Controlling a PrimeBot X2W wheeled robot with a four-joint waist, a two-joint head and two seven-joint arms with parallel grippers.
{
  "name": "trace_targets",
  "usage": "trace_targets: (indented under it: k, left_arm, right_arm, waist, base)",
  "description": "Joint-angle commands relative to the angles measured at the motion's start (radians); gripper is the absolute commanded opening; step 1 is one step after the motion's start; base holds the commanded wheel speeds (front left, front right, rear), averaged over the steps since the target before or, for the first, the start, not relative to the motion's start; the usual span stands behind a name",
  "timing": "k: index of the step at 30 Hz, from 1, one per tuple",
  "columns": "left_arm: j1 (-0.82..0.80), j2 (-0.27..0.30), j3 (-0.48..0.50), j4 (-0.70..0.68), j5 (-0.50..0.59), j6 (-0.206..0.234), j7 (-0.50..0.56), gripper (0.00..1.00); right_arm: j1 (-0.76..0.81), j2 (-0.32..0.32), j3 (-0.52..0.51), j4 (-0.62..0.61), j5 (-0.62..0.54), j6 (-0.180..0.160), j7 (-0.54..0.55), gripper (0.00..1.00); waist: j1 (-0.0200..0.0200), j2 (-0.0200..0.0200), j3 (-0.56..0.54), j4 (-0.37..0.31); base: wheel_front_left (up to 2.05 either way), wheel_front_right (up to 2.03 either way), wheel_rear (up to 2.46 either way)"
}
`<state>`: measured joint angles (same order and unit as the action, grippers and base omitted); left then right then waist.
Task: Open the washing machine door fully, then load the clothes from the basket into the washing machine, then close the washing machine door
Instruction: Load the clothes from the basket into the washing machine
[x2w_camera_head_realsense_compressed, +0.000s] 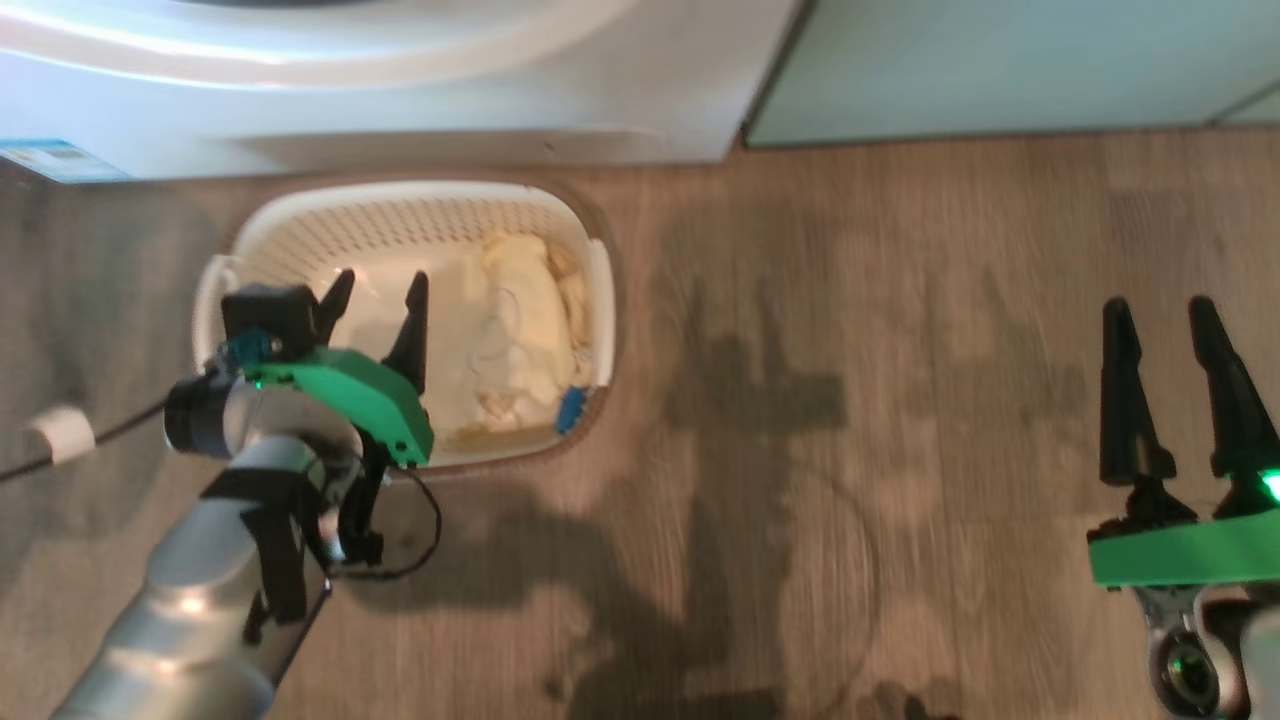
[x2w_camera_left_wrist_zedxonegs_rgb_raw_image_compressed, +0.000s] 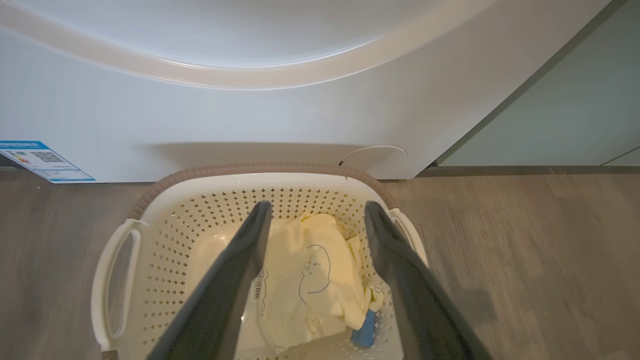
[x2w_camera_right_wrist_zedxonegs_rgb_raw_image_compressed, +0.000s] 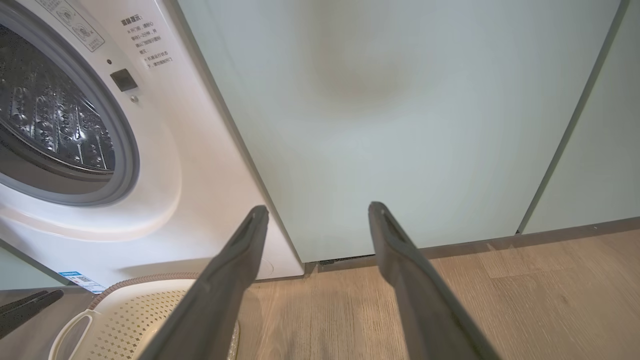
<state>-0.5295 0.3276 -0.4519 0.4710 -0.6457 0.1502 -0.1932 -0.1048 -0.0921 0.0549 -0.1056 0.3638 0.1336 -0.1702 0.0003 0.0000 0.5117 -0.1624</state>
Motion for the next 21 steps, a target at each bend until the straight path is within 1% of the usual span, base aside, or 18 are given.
trace_targets:
  k: [1,7,13,21]
  left_arm:
    - [-0.035,0.018,0.033,-0.005,-0.005,-0.006,0.001,1.0]
    - [-0.132,0.012,0.028,0.166,-0.022,-0.07,0.014,1.0]
    - [-0.218,0.014,0.037,0.298,-0.047,-0.124,0.029,1.0]
    - [-0.315,0.023,0.034,0.445,-0.059,-0.173,0.057,1.0]
  right_arm:
    - [-0.013,-0.022,0.02,-0.024,0.007,-0.003,-0.013,1.0]
    - [-0.07,-0.017,0.057,0.022,0.036,-0.003,-0.054,1.0]
    - [-0.12,-0.009,0.095,0.062,0.062,-0.003,-0.079,1.0]
    - [-0.177,0.001,0.15,0.096,0.091,-0.003,-0.091,1.0]
  waist:
    - [-0.0003,0.0,0.068,-0.056]
    - [-0.0003,0.0,0.157,-0.113]
    - [-0.0003,0.0,0.245,-0.164]
    - [-0.0003,0.0,0.334,-0.22]
  base:
    - [0.0,0.0,0.0]
    - [0.0,0.0,0.0]
    - [0.0,0.0,0.0]
    - [0.0,0.0,0.0]
